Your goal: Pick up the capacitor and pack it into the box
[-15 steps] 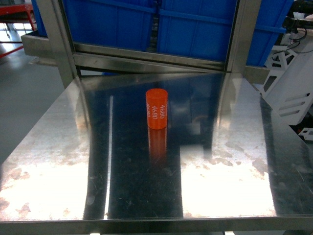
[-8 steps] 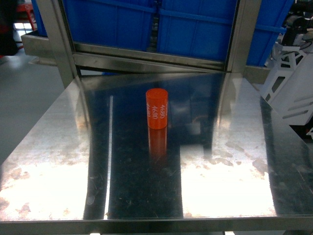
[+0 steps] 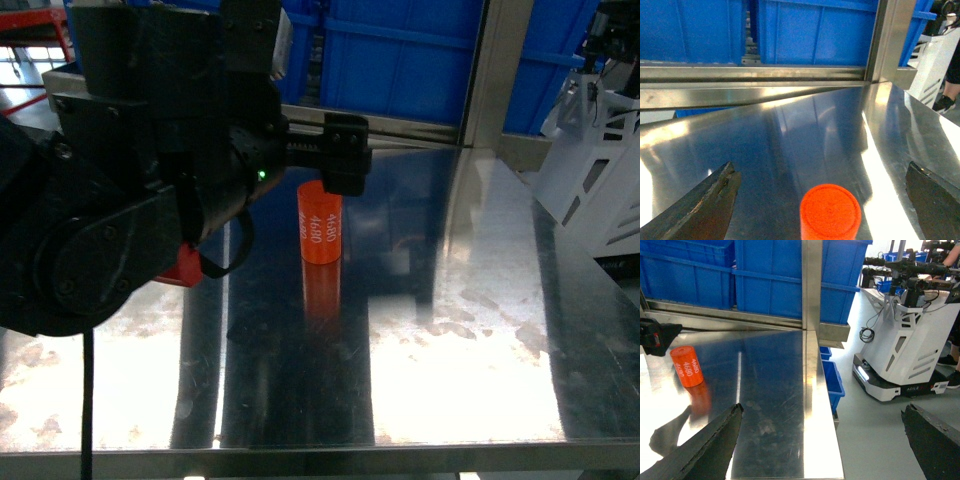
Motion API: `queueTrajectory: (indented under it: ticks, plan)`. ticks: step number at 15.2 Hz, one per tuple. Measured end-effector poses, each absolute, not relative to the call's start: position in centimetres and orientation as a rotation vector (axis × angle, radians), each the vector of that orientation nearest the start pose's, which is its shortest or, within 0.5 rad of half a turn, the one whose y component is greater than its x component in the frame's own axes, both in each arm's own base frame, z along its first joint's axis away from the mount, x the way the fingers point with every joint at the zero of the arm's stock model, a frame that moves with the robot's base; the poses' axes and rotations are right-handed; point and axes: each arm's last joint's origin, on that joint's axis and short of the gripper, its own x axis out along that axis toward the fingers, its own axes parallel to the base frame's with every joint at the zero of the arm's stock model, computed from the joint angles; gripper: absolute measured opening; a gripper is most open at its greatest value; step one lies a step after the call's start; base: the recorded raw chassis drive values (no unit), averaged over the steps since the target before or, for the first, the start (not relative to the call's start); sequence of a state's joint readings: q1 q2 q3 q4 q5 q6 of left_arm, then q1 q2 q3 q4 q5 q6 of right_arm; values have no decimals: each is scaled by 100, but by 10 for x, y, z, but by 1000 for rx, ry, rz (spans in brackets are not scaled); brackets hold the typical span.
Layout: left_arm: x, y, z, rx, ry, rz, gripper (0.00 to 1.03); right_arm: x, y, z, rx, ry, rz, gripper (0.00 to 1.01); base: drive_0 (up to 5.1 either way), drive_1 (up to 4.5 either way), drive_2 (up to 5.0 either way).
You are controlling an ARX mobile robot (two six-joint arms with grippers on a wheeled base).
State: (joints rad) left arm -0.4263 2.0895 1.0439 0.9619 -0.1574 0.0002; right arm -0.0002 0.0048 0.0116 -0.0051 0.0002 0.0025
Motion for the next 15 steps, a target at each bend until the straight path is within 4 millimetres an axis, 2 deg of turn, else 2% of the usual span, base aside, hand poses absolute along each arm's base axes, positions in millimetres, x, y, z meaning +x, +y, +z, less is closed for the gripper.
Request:
queueTrajectory:
  ticks: [3, 9, 10, 12, 15]
  plan:
    - [395, -186, 122, 22, 135, -298, 98, 97, 0, 167, 2, -2, 0, 98, 0, 0, 0]
    - [411, -195, 72, 28, 255, -256, 98, 97, 0, 167, 2, -2, 0, 98, 0, 0, 0]
    - [414, -193, 69, 19, 269, -247, 67, 97, 0, 167, 2, -1, 0, 98, 0, 0, 0]
    - [414, -193, 68, 8, 275, -245, 48, 97, 0, 167, 2, -2, 0, 98, 0, 0, 0]
    - [408, -186, 72, -29, 263, -244, 44, 97, 0, 167, 3, -2, 0, 98, 0, 0, 0]
